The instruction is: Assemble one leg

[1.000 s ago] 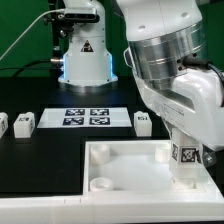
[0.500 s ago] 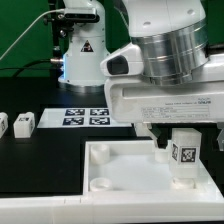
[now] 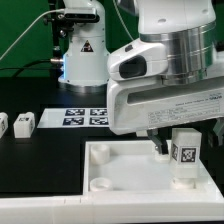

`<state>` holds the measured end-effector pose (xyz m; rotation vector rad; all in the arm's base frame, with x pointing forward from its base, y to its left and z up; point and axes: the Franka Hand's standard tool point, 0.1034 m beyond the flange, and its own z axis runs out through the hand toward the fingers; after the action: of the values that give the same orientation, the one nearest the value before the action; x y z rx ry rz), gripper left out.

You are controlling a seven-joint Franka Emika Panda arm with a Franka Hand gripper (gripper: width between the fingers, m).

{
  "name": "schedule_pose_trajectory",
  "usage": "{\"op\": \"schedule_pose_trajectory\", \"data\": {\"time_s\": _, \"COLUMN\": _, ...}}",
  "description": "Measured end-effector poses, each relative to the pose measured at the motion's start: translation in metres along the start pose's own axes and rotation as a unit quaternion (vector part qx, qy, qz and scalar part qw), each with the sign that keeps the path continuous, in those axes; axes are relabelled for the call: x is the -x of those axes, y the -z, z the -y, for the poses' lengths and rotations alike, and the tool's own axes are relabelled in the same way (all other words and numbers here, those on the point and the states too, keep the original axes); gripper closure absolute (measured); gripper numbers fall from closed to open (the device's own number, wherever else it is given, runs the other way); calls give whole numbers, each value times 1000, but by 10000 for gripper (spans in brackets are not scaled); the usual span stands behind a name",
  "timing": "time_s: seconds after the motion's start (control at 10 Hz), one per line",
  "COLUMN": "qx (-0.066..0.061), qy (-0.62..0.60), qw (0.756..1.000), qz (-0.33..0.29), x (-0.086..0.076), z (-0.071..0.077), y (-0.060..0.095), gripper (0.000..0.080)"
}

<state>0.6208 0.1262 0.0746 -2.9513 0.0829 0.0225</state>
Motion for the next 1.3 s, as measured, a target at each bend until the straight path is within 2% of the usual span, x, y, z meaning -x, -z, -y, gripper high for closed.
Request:
{"op": "schedule_pose_trajectory", "data": {"time_s": 0.1, "qx": -2, "qy": -48, "qw": 999, "qz": 0, "x": 0, "z": 1, "y": 0, "gripper": 459}}
{"op": "schedule_pose_trajectory", "data": {"time_s": 0.2, "qx": 1, "qy": -108, "qw": 994, "qz": 0, "x": 0, "z": -5, "y": -1, "gripper": 498}}
{"op": "schedule_pose_trajectory", "data": {"time_s": 0.3, "qx": 1, "qy": -161, "qw": 987, "qz": 0, "x": 0, "z": -5, "y": -1, "gripper": 498}}
{"op": "schedule_pose_trajectory", "data": {"time_s": 0.5, "qx": -10, "qy": -276, "qw": 961, "qz": 4, "x": 0, "z": -3, "y": -2, "gripper": 500}}
{"op": "schedule_pose_trajectory", "data": {"time_s": 0.6, "qx": -23, "qy": -351, "qw": 936, "qz": 7, "x": -3, "z": -2, "y": -2, "gripper": 500}}
{"op": "schedule_pose_trajectory", "data": {"time_s": 0.9, "qx": -51, "qy": -547, "qw": 835, "qz": 13, "x": -8, "z": -1, "y": -1, "gripper": 501}}
{"op": "schedule_pose_trajectory", "data": {"time_s": 1.1, "qx": -69, "qy": -701, "qw": 709, "qz": 29, "x": -7, "z": 2, "y": -5, "gripper": 502}}
{"op": "schedule_pose_trajectory", "data": {"time_s": 1.3, "qx": -70, "qy": -708, "qw": 702, "qz": 30, "x": -7, "z": 2, "y": -5, "gripper": 503}}
